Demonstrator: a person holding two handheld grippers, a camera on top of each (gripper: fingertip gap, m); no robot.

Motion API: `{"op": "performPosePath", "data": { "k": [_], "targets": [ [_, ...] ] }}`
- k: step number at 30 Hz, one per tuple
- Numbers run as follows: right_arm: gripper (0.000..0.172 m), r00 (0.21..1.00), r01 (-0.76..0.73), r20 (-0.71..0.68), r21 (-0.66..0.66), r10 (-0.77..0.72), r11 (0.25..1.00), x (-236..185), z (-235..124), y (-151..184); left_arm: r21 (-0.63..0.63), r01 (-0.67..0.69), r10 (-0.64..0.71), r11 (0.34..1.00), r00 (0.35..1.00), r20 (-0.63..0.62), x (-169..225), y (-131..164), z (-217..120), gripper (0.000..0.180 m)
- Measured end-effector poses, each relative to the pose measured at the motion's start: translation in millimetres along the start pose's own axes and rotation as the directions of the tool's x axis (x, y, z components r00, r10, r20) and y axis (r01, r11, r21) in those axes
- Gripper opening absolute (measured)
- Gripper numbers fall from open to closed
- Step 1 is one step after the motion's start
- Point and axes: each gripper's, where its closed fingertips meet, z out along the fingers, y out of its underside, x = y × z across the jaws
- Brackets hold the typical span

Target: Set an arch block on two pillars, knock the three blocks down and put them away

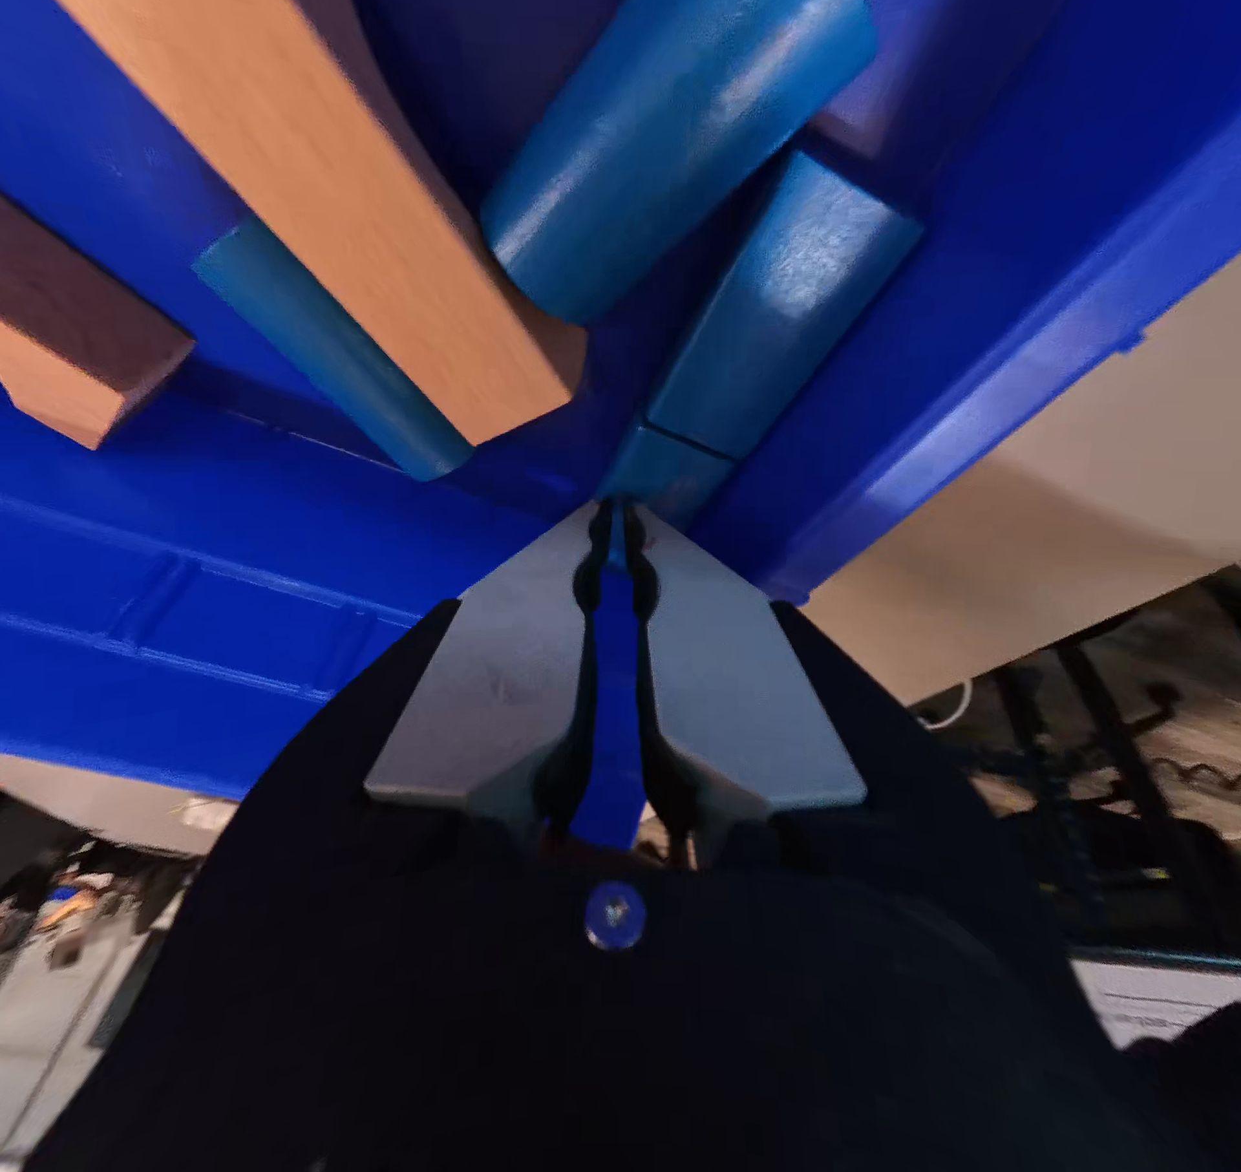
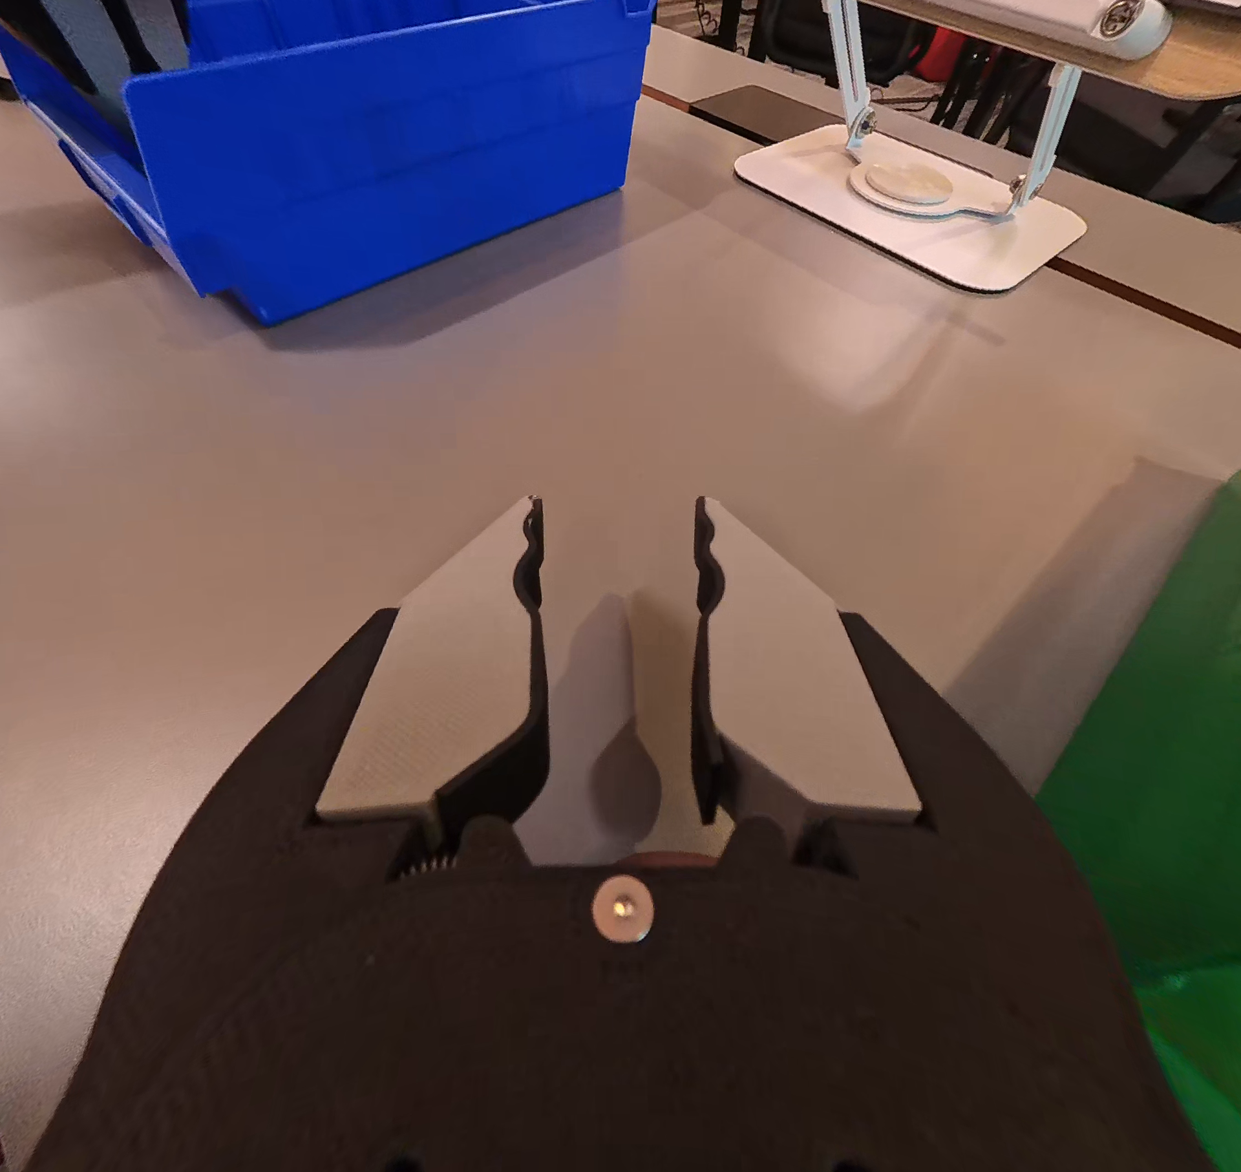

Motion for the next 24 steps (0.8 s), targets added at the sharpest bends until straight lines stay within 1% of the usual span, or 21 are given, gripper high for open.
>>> {"op": "performPosePath", "data": {
  "k": [2,3,4,7,8,12,15,18,20,22,24],
  "targets": [
    [0.042,1.0,-0.002,0.007,0.006,0.002,1.0,-1.3,0.1,-1.0,0.073,0.021,-0.027,0.997,0.996,0.081,-10.7,-17.3,-0.1,0.002],
    [0.042,1.0,0.001,0.008,0.007,-0.001,1.0,-1.9,0.0,-1.3,0.107,0.057,-0.066,0.993,0.995,0.077,-11.9,-25.9,2.6,0.005],
    [0.042,1.0,0.004,0.006,0.007,-0.005,1.0,-2.1,0.1,-1.3,0.112,0.088,-0.095,0.99,0.993,0.063,-11.4,-28.8,6.9,0.001],
    [0.042,1.0,0.01,0.0,0.014,-0.01,1.0,-2.0,-0.7,-2.1,0.089,0.078,-0.086,0.993,0.992,0.09,-14.6,-20.6,6.0,0.009],
    [0.042,1.0,0.01,-0.001,0.019,-0.01,1.0,-1.7,-1.3,-2.6,0.09,0.082,-0.088,0.993,0.993,0.073,-11.9,-18.3,5.0,0.011],
    [0.041,1.0,0.001,0.002,0.027,-0.001,1.0,-1.6,-2.6,-3.5,0.143,0.105,-0.106,0.984,0.994,-0.001,-2.0,-20.6,-0.3,0.0],
    [0.041,1.0,0.005,0.0,0.027,-0.005,1.0,-1.7,-2.6,-3.5,0.168,0.1,-0.095,0.981,0.995,-0.035,1.9,-21.6,-5.4,0.0],
    [0.041,1.0,0.015,0.0,0.036,-0.015,0.999,-2.9,-3.7,-4.6,0.11,0.098,-0.09,0.989,0.993,-0.074,5.0,-13.9,-5.0,0.0],
    [0.041,1.0,0.015,0.0,0.041,-0.015,0.999,-3.0,-4.6,-5.1,0.079,0.071,-0.062,0.994,0.993,-0.103,11.1,-12.3,-6.0,0.0],
    [0.041,1.0,0.011,0.003,0.043,-0.011,0.999,-3.0,-5.0,-5.3,0.07,0.034,-0.026,0.997,0.993,-0.114,16.5,-16.4,-8.0,0.0],
    [0.041,1.0,0.007,0.005,0.044,-0.008,0.999,-2.9,-5.0,-5.4,0.081,0.039,-0.031,0.996,0.994,-0.104,17.5,-27.3,-10.3,0.0]
  ]
}}
